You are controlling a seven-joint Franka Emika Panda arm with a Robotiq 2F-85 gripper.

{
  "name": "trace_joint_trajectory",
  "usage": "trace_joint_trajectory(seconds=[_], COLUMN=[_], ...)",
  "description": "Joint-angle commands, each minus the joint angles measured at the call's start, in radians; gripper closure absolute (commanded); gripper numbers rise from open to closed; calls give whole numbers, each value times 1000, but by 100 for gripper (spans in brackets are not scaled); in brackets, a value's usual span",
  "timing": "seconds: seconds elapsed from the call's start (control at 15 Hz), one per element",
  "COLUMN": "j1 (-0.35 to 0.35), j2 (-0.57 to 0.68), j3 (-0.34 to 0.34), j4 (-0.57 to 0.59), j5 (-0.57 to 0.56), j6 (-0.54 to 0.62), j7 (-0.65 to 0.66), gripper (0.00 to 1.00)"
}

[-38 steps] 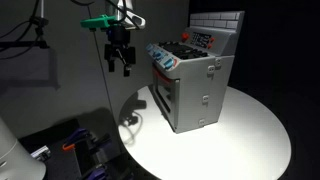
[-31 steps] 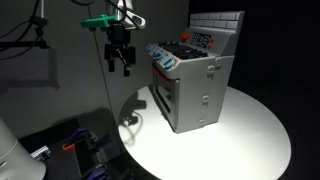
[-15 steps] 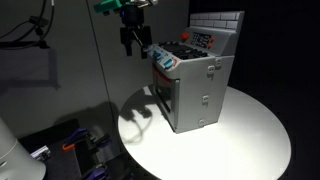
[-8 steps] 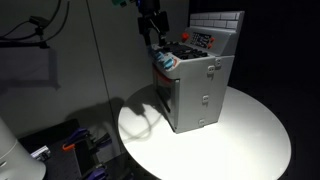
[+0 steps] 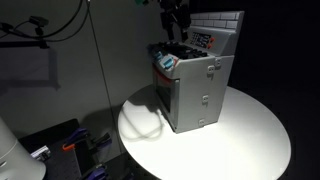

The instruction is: Press the top orange button on the microwave oven controlling panel of the stove

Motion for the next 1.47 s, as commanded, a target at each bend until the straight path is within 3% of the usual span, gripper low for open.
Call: trace_joint_trajectory(seconds=[0.0, 0.33, 0.4, 0.87, 1.4], j1=[-4, 1, 3, 4, 4], j2=[48, 67, 50, 55, 107], j3=[-16, -28, -29, -29, -39], j4=[62, 76, 46, 51, 86], j5=[-57, -127, -94, -106, -120], j6=[32, 64, 63, 64, 208], j7=[101, 200, 158, 178, 253], gripper=[0, 0, 0, 0, 0])
